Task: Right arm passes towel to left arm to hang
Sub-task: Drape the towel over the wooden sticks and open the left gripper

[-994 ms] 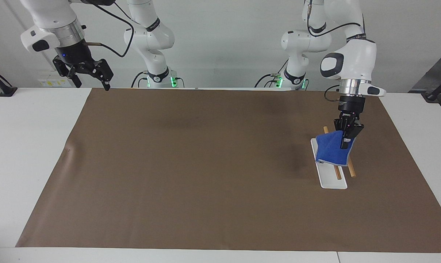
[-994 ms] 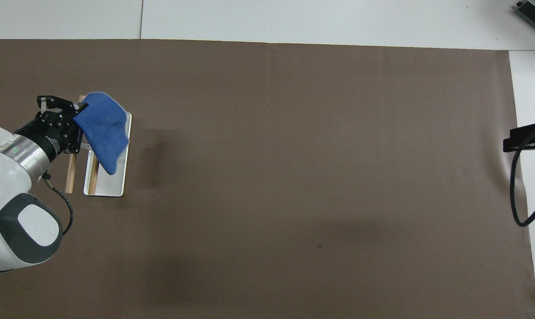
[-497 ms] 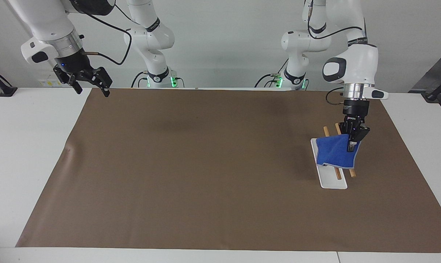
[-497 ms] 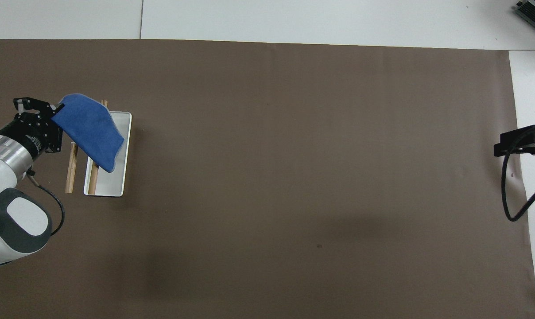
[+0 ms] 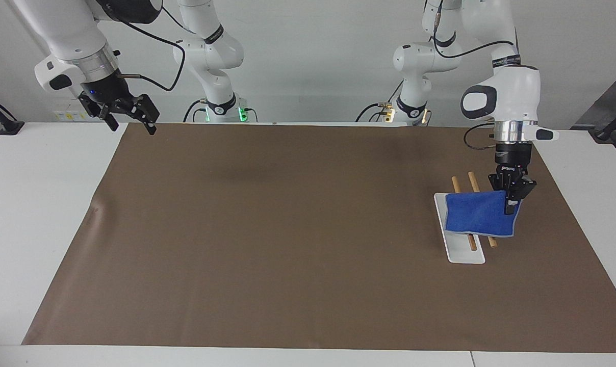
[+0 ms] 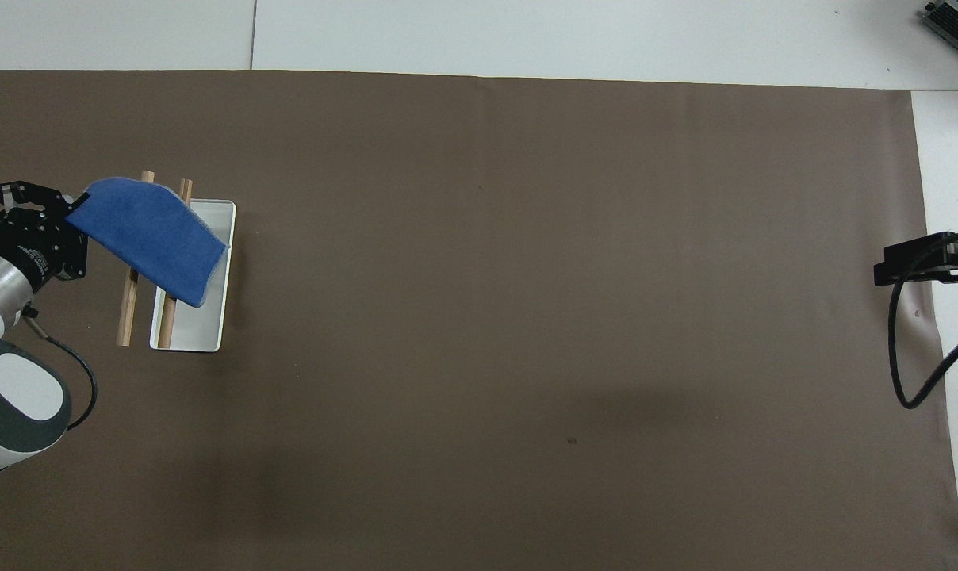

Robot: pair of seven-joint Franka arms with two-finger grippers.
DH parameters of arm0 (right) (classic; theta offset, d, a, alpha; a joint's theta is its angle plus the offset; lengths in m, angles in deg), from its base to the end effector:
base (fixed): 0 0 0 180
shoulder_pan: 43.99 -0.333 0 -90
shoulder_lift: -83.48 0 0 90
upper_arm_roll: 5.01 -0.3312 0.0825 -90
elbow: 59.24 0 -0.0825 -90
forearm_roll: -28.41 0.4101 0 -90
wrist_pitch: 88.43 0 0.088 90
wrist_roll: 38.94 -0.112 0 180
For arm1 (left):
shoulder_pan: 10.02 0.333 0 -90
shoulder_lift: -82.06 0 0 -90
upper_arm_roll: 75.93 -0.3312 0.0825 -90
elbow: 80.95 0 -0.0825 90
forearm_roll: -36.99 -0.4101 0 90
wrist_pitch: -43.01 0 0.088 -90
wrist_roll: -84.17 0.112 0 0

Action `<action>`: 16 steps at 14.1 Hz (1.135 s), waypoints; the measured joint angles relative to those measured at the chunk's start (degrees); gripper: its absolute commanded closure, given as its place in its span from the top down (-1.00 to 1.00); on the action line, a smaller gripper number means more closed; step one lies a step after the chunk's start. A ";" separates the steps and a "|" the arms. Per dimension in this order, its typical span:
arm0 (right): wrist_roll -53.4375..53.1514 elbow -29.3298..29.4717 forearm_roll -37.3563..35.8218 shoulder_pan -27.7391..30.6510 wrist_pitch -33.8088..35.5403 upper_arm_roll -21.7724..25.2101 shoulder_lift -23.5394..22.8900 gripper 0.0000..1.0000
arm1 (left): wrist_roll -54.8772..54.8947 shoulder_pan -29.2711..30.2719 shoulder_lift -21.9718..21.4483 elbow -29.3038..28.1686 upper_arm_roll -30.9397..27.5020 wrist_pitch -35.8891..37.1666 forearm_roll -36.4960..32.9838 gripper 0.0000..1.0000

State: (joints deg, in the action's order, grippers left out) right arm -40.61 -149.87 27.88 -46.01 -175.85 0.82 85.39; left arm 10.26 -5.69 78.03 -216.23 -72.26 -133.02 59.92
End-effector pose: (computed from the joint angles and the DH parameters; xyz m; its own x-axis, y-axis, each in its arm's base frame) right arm 0.5637 -0.0396 0.6443 0.9951 -0.0958 -0.0227 -0.0956 -0.9954 0.0065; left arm 0.5585 0.0372 0.4386 -0.0761 0.9923 -0.0982 0.7020 0.1232 0.7015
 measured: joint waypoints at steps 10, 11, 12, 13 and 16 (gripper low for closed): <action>0.40 -3.68 -0.78 -0.06 -1.88 -1.34 1.89 1.00 | -0.02 2.91 0.00 -1.52 0.00 0.29 0.00 -1.00; 0.40 -3.73 -0.79 -0.06 -1.88 -1.37 1.91 1.00 | -0.02 2.96 0.00 -1.55 -0.02 0.54 0.00 -1.00; 0.40 -3.74 -0.80 -0.06 -1.88 -1.36 1.92 1.00 | -0.02 2.98 0.00 -1.60 -0.02 0.71 0.00 -1.00; 0.40 -3.76 -0.81 -0.06 -1.88 -1.36 1.93 1.00 | -0.03 2.99 0.00 -1.61 -0.02 0.88 0.00 -1.00; 0.40 -3.83 -0.82 -0.06 -1.88 -1.34 1.93 1.00 | -0.09 3.93 0.00 -1.62 0.02 1.08 0.00 -1.00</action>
State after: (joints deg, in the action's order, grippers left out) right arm -40.21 -153.70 27.06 -46.06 -177.73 -0.52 87.32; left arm 10.17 -1.75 78.03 -217.85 -72.23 -131.94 59.93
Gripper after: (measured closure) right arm 0.000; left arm 0.978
